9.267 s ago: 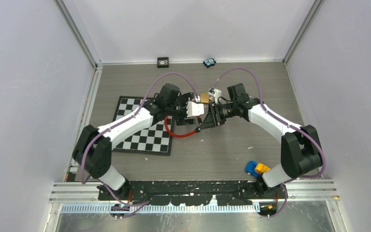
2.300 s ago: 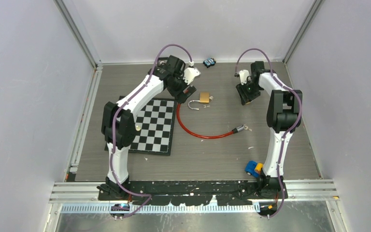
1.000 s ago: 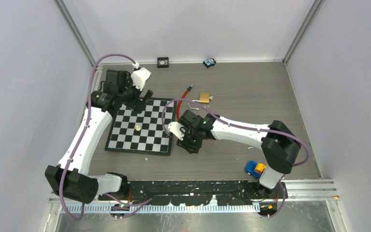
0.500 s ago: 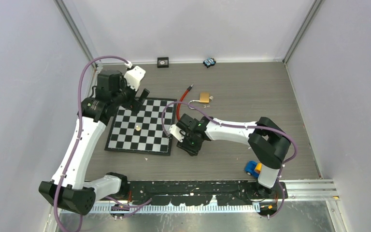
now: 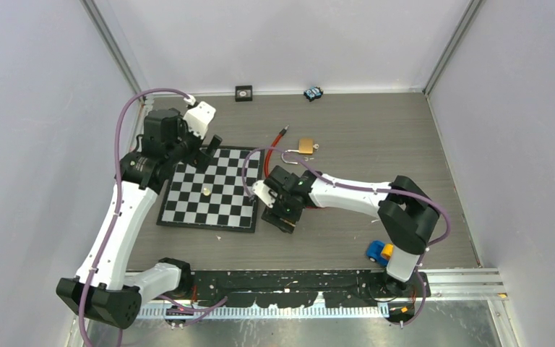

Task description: Unlock with the key

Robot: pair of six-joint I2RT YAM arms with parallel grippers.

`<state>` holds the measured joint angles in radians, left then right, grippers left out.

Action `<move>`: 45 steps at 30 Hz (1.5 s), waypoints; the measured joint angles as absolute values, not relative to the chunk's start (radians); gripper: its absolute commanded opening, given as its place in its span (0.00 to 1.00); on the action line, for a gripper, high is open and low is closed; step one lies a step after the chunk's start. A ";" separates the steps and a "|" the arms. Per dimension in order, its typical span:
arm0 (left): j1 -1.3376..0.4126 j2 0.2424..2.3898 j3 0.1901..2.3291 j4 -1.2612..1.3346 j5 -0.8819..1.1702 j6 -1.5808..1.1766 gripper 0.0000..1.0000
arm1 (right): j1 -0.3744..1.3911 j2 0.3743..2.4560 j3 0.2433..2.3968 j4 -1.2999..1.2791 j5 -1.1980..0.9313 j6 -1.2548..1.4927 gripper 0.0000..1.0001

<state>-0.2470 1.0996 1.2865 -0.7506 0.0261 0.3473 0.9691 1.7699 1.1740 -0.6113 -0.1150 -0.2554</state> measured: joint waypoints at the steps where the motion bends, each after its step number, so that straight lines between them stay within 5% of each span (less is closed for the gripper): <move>1: -0.247 1.100 1.283 -0.752 0.026 0.346 1.00 | 0.963 1.760 1.181 -0.613 -0.113 -0.255 0.65; 9: -0.247 1.089 1.265 -0.740 0.051 0.318 1.00 | 0.674 1.771 1.374 -0.606 -0.113 -0.193 0.63; 16: -0.247 1.071 1.260 -0.732 0.073 0.313 1.00 | 0.511 1.991 1.564 -0.588 -0.067 -0.151 0.57; 45: -0.247 1.073 1.253 -0.729 0.106 0.312 1.00 | 0.486 2.202 1.719 -0.599 -0.012 -0.128 0.32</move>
<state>-0.2470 1.0733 1.2533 -0.7288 0.1062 0.3122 0.4858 2.2024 1.7187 -0.5987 -0.0120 -0.1280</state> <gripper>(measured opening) 0.994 0.325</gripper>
